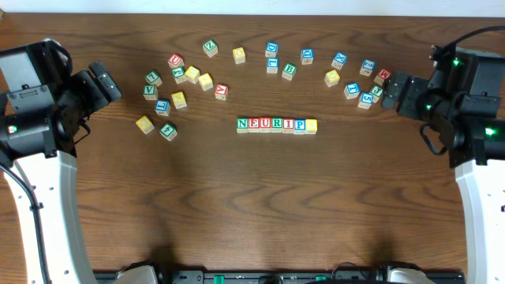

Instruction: Spell out NEURIPS

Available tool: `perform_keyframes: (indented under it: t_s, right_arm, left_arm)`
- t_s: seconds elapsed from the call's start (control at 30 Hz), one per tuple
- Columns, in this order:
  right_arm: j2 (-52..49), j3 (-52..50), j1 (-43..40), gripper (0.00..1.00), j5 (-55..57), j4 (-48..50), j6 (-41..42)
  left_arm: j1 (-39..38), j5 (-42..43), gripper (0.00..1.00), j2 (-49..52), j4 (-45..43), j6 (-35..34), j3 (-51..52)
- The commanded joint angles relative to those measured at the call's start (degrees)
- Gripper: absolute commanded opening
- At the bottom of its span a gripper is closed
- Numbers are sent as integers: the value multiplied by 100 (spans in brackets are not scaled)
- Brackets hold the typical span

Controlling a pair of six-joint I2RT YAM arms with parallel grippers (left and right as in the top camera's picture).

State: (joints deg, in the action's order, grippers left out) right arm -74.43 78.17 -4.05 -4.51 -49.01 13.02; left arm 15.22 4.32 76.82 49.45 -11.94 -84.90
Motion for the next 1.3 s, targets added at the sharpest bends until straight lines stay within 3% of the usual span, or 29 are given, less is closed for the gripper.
perform_keyframes:
  t_s: [0.0,1.27]
  right_arm:
    - [105,81,-42,99,271,-70,0]
    - [1067,81,-35,99,350,-629,20]
  left_arm:
    - [24,-13,99,-9,-15,15,-68]
    - [24,-13,99,-9,-17,15,-68]
